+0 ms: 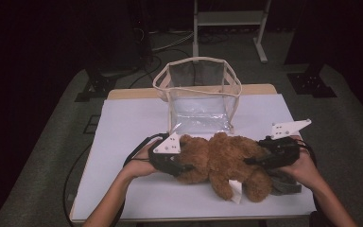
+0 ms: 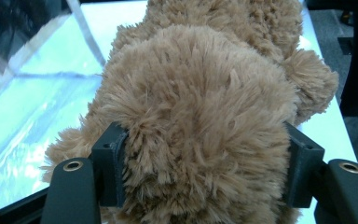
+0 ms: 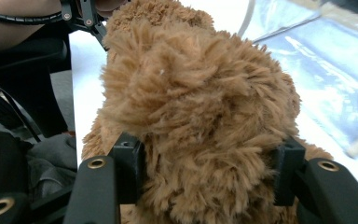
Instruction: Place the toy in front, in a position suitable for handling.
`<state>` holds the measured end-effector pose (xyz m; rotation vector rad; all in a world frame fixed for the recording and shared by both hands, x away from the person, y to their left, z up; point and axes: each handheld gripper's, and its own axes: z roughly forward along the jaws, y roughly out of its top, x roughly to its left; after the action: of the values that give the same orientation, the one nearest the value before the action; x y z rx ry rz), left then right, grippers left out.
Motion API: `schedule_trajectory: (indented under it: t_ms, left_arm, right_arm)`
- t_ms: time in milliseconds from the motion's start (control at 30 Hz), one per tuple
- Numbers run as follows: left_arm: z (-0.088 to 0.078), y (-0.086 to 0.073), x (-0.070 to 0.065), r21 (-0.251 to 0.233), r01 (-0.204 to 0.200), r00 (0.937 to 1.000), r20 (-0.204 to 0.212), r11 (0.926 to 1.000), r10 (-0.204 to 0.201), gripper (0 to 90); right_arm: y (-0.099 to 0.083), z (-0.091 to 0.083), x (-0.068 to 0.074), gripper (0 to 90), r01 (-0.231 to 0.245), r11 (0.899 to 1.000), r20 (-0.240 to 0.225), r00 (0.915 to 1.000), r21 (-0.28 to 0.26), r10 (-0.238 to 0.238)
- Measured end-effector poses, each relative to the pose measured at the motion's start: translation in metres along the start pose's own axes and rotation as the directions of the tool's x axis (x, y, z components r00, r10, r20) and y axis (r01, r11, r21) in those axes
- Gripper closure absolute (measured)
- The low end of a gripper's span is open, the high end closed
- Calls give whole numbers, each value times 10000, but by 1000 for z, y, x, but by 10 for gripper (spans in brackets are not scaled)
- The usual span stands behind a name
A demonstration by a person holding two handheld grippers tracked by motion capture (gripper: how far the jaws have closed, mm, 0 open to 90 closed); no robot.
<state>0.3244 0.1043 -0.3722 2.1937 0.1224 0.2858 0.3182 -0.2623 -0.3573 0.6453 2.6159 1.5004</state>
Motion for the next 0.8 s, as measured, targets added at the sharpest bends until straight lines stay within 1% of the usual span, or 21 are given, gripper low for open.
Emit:
schedule_trajectory:
  t_ms: [33,67,133,200,233,333,433,500,567,633,667,733,800]
  left_arm:
    - [-2,-2,0,116,-30,10000,-79,9999,30,327]
    - [-4,-5,-1,199,26,9999,-139,9998,-24,327]
    - [-9,-10,-1,299,23,9997,-228,9995,-17,327]
    - [-17,-16,-2,380,113,9996,-277,9992,-103,327]
    - [-19,-18,-2,366,142,9995,-304,9992,-131,327]
    - [-28,-25,-4,586,181,9991,-394,9981,-158,327]
    - [-33,-32,-5,576,315,9986,-452,9978,-289,325]
    - [-34,-35,-6,458,404,9982,-462,9981,-383,321]
    - [-33,-35,-6,446,388,9982,-473,9983,-367,302]
    - [-33,-34,-6,459,349,9985,-449,9983,-328,286]
    - [-33,-33,-5,473,261,9986,-474,9985,-238,275]
    - [-34,-33,-4,466,334,9985,-449,9984,-313,241]
    - [-36,-32,-4,329,329,9984,-461,9989,-314,221]
  right_arm:
    - [0,5,-1,428,-49,10000,-88,9999,-12,49]
    - [0,10,-2,425,-72,10000,-160,9998,40,72]
    - [0,20,-2,421,-57,9999,-234,9997,136,60]
    - [0,31,-3,418,7,9998,-383,9993,209,1]
    - [0,36,-2,417,16,9998,-466,9989,200,-6]
    - [0,50,-2,414,1,9998,-715,9974,187,12]
    - [-3,62,-1,403,-48,9998,-916,9958,197,66]
    - [-6,66,-2,395,-140,9999,-986,9950,95,149]
    - [-9,65,-3,374,-228,9997,-1014,9946,3,228]
    - [-12,64,-3,350,-223,9997,-960,9951,-43,218]
    - [-13,63,-3,339,-258,9997,-947,9952,-16,255]
    - [-15,60,-3,318,-281,9996,-914,9954,-58,275]
    - [-16,58,-2,302,-298,9995,-883,9957,-93,288]
